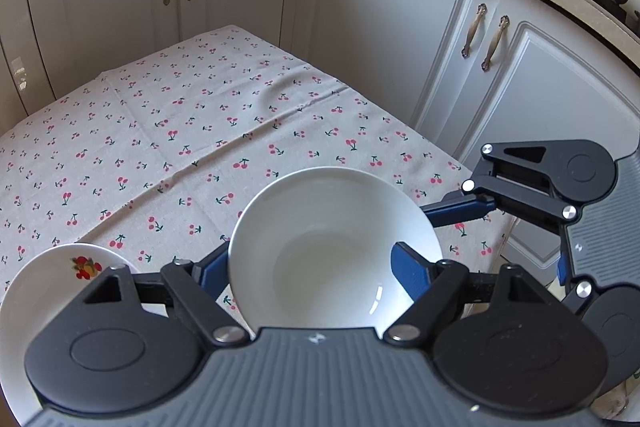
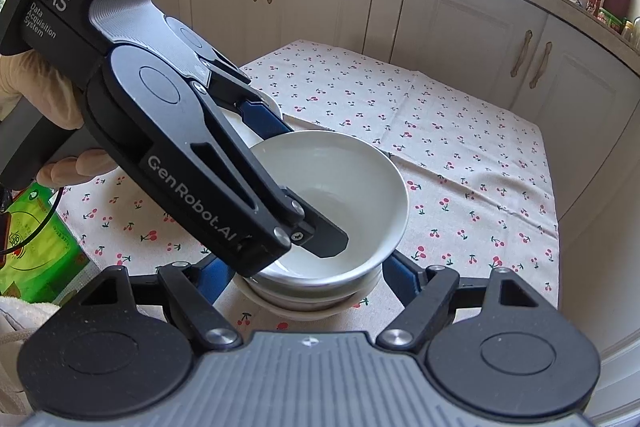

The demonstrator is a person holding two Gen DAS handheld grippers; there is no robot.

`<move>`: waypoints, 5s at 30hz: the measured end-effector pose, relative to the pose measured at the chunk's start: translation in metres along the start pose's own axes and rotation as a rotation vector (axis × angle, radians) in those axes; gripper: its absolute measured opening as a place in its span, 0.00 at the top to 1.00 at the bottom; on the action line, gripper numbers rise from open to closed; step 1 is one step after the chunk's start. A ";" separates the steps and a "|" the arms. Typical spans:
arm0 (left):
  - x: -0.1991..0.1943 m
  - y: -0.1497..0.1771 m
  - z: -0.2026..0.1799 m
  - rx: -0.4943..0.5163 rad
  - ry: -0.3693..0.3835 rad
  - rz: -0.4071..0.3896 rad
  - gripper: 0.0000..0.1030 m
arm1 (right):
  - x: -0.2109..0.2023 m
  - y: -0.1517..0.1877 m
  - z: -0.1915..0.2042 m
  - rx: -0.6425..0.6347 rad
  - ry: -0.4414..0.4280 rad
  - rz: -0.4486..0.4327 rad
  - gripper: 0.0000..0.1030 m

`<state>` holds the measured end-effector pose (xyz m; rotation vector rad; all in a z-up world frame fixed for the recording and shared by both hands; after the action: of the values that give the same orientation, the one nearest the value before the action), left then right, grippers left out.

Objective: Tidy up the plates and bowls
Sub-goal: 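Carry the third bowl with the left gripper over the two stacked bowls, then lower the bowl into the bowl stack and open the left gripper, then close the left and right grippers on opposite rims of the three-bowl stack, then lift the bowl stack with both grippers and carry it over the plate stack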

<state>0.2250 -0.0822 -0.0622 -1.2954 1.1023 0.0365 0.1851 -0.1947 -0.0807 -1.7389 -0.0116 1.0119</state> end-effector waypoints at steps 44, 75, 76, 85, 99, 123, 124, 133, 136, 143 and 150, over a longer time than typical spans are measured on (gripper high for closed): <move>-0.061 0.020 0.009 0.016 -0.064 -0.173 0.09 | -0.022 0.004 0.008 -0.018 -0.050 -0.120 0.00; 0.016 0.095 -0.022 0.192 -0.009 0.009 0.00 | 0.048 0.071 -0.033 0.020 -0.033 0.138 0.00; 0.016 0.095 -0.021 0.195 -0.006 0.010 0.00 | 0.049 0.071 -0.035 0.033 -0.039 0.138 0.00; 0.022 0.088 -0.020 0.191 0.000 0.064 0.00 | 0.047 0.075 -0.035 0.011 -0.055 0.089 0.00; 0.015 0.074 -0.010 0.314 0.027 0.075 0.01 | 0.040 0.061 -0.022 -0.155 -0.106 0.079 0.00; 0.034 0.051 0.012 0.406 0.303 0.129 0.13 | 0.054 0.024 -0.009 -0.386 -0.331 0.113 0.05; 0.035 0.051 0.012 0.410 0.307 0.129 0.13 | 0.055 0.024 -0.010 -0.389 -0.333 0.116 0.06; 0.036 0.048 0.010 0.422 0.342 0.138 0.13 | 0.052 0.024 -0.013 -0.385 -0.347 0.127 0.08; 0.034 0.047 0.010 0.428 0.353 0.138 0.14 | 0.052 0.024 -0.012 -0.386 -0.350 0.129 0.08; 0.036 0.048 0.011 0.437 0.368 0.144 0.16 | 0.056 0.025 -0.012 -0.398 -0.354 0.142 0.08; 0.035 0.048 0.010 0.438 0.363 0.136 0.16 | 0.057 0.024 -0.012 -0.387 -0.351 0.148 0.09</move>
<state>0.2219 -0.0765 -0.1226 -0.8481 1.4129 -0.3334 0.2181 -0.1879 -0.1332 -1.9027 -0.3254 1.4910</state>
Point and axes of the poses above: each gripper's, at about its wrist camera, not at the fingertips, and x roughly the way its jaws point, z to its left, y to its underside, the point moved 5 cm from there along x, roughly the way its jaws point, and after that the axes turned 8 degrees about -z, right-handed, at the moved point
